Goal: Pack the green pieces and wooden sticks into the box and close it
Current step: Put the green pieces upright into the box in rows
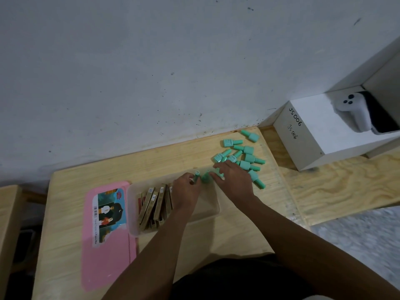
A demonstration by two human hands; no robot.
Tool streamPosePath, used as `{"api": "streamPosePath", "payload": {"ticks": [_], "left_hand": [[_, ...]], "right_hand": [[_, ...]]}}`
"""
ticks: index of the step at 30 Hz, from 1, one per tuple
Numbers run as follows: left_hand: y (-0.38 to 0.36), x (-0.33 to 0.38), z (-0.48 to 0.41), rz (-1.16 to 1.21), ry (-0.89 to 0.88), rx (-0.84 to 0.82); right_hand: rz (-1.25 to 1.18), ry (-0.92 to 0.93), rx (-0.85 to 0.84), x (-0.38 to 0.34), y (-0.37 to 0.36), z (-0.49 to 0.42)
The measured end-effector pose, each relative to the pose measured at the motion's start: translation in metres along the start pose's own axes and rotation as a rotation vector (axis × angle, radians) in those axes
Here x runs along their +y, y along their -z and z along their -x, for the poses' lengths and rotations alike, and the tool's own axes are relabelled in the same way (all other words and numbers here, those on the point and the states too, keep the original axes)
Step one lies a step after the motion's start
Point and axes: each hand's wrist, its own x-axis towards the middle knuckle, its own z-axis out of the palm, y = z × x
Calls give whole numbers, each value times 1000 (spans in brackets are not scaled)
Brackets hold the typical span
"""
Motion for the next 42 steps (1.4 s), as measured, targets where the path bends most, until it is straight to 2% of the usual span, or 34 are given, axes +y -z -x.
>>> {"api": "streamPosePath", "payload": {"ticks": [3,7,12,16,18,22,25,27,32,37,42], "left_hand": [[-1,-1,0,-22,-13,5],[0,-2,1,-74,-22,20],[-1,12,17,-161,-242,113],[-24,39,16,-302,-538,91],[-37,53,6,-378,-617,20],[-66,80,-12,-606,-476,-169],[-87,87,-24,-811,-412,-212],[-99,87,-28,-857,-403,-210],[-118,92,-33,-866,-349,-213],[-121,93,-38,-834,-281,-248],[-99,98,-32,-586,-210,-276]], "right_hand": [[-18,-99,50,25,14,13],[-5,-329,13,76,27,32],[-21,-566,-288,125,25,40],[-19,-489,-349,133,24,36],[-32,-441,-361,135,27,33],[-100,-376,-355,143,37,28],[-138,-335,-284,151,45,25],[-188,-330,-224,156,51,22],[-355,-364,-153,161,63,12],[-480,-412,-151,156,72,5],[-532,-439,-124,144,78,0]]}}
